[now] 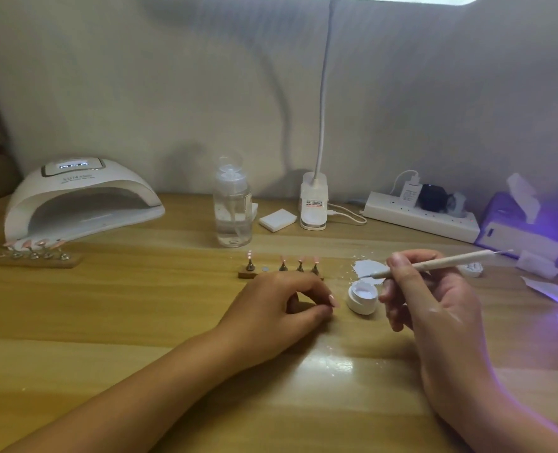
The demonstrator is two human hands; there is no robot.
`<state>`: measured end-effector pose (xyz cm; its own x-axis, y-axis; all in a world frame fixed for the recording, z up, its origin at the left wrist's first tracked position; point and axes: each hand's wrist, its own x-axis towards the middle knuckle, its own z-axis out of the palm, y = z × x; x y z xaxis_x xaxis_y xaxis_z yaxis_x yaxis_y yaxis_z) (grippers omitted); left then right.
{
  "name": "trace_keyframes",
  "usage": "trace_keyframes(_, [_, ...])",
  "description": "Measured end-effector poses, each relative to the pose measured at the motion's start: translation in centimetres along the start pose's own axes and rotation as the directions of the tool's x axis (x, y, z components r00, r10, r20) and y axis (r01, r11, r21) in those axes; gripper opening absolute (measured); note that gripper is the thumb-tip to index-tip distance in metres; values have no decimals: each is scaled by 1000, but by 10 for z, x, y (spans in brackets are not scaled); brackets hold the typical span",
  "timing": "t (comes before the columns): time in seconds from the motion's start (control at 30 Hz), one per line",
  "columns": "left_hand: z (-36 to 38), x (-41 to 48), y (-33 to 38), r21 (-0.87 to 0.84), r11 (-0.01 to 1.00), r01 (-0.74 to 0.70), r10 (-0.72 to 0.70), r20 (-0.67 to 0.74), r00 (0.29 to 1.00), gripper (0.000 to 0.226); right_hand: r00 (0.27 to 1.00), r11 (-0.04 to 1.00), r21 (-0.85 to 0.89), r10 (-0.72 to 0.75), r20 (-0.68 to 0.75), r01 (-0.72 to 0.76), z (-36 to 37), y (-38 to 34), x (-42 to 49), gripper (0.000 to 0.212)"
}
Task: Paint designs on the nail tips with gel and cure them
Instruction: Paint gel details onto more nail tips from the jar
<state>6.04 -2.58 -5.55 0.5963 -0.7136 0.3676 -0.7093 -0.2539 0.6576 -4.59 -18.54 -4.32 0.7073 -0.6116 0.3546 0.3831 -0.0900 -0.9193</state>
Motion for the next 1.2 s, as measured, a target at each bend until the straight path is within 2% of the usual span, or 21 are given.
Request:
trace_keyframes(0.1, [-2, 0, -1, -47, 998, 32, -31, 20, 999, 13, 999, 997, -67, -36, 4, 36, -5, -1, 8, 17])
trace_keyframes(0.27, [-4, 1, 1, -72, 996, 47, -44, 46, 998, 10, 999, 959, -282, -27, -38, 15, -16, 8, 21, 22])
trace_keyframes(0.4, [-3, 1, 7, -78, 997, 19, -12, 87, 996, 8, 998, 940, -341, -34, -49, 15, -16, 13, 21, 29])
trace_keyframes(0.57, [2, -1, 12, 32, 999, -28, 23, 149, 989, 7, 996, 901, -428, -86, -2, 77, -16, 16, 21, 30])
trace_keyframes(0.67, [3, -2, 14, 29, 999, -37, 32, 155, 987, 7, 995, 875, -473, -95, 44, 104, -15, 16, 20, 27])
trace_keyframes(0.83, [4, -2, 14, 34, 999, -34, 28, 150, 988, 7, 992, 857, -501, -97, 75, 121, -14, 15, 18, 27])
trace_keyframes(1.0, [4, -2, 15, 31, 999, -22, 17, 153, 988, 7, 985, 850, -499, -167, 46, 167, -14, 11, 15, 26])
trace_keyframes(1.13, [3, -2, 16, 29, 999, -17, 12, 156, 988, 7, 986, 843, -512, -157, 59, 165, -12, 11, 15, 25])
trace_keyframes(1.2, [3, -2, 16, 20, 1000, -15, 12, 152, 988, 7, 983, 867, -469, -181, 26, 172, -11, 9, 14, 24])
